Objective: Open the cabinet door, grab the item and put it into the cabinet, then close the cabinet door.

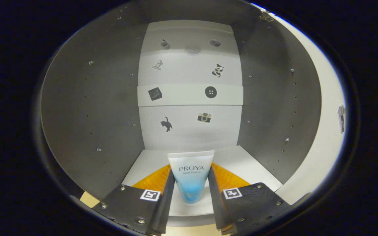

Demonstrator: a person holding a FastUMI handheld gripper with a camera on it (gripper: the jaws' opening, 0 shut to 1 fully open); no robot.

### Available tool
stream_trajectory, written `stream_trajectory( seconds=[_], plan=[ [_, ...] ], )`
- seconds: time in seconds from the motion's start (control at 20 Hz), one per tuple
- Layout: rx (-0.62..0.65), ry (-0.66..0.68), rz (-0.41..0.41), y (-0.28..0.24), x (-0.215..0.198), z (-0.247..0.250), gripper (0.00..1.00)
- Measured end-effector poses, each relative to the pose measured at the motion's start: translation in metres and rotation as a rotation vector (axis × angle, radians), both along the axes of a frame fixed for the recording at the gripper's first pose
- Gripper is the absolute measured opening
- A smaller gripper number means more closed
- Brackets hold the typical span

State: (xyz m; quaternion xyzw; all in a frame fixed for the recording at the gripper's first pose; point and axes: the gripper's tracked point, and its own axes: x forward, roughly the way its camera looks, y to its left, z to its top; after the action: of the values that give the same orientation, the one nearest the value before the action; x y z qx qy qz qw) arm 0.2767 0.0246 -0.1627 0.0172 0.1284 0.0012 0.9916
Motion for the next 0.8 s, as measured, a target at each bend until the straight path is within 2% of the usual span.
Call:
stream_trajectory(
  seconds=[0.05, 0.3, 0.55, 0.8],
  plan=[
    [0.009, -0.006, -0.009, -0.001, 0.0, 0.002, 0.55],
    [0.039, -0.022, -0.014, -0.005, -0.002, 0.01, 0.74],
    [0.078, -0.06, -0.017, -0.007, -0.012, 0.028, 0.75],
    [0.075, -0.083, 0.007, -0.007, -0.047, 0.045, 0.75]
  ],
)
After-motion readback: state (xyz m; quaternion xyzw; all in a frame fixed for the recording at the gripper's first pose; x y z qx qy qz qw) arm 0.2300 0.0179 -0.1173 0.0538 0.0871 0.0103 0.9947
